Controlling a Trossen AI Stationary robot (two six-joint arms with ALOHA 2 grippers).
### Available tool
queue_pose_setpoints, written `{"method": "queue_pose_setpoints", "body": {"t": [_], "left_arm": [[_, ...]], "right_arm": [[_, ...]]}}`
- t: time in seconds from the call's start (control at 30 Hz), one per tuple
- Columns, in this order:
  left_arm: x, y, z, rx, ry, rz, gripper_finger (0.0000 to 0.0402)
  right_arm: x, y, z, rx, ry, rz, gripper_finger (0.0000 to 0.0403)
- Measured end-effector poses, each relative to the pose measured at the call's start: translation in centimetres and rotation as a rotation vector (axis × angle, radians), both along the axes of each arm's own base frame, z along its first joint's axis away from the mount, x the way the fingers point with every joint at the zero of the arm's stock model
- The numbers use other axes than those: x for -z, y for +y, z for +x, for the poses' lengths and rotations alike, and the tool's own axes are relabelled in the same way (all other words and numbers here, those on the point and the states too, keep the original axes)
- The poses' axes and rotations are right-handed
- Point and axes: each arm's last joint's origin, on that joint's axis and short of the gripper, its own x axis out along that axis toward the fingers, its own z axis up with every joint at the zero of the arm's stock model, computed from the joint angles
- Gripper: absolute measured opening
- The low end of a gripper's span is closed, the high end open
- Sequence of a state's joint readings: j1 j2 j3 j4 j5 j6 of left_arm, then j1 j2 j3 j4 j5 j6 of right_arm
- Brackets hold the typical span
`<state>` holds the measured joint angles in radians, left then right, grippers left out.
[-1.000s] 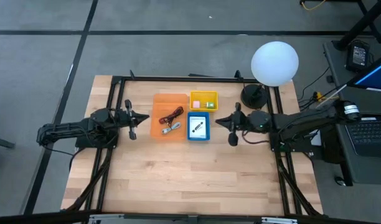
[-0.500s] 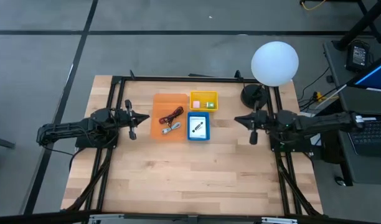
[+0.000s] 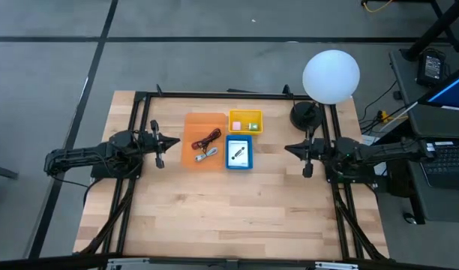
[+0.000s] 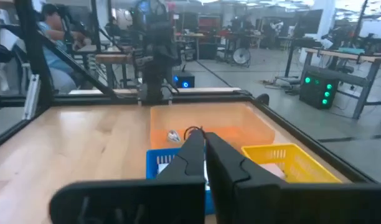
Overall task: Pick and place items into bin
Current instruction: Return to Home Position
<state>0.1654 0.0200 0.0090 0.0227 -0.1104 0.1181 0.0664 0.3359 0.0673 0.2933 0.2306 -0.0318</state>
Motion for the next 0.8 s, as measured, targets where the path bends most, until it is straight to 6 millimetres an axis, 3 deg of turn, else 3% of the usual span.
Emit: {"method": "queue_pose_setpoints", "body": {"t": [0.4,0.53,0.8], "left_arm": [[0.0,0.0,0.0,-0.001,0.005,0.016,0.0002],[0.0,0.0,0.0,-0.001,0.005,0.016,0.0002],[0.0,0.0,0.0,0.004,0.001,-0.015,0.0001]], "right_arm": [[0.3,-0.1,-1.7,-0.004,0.002,0.024,0.0],[1.8,-0.1,-1.9,-0.004,0.006,0.022,0.0],[1.1,-0.1,-2.3,-0.006,-0.041,0.008,0.0]]}}
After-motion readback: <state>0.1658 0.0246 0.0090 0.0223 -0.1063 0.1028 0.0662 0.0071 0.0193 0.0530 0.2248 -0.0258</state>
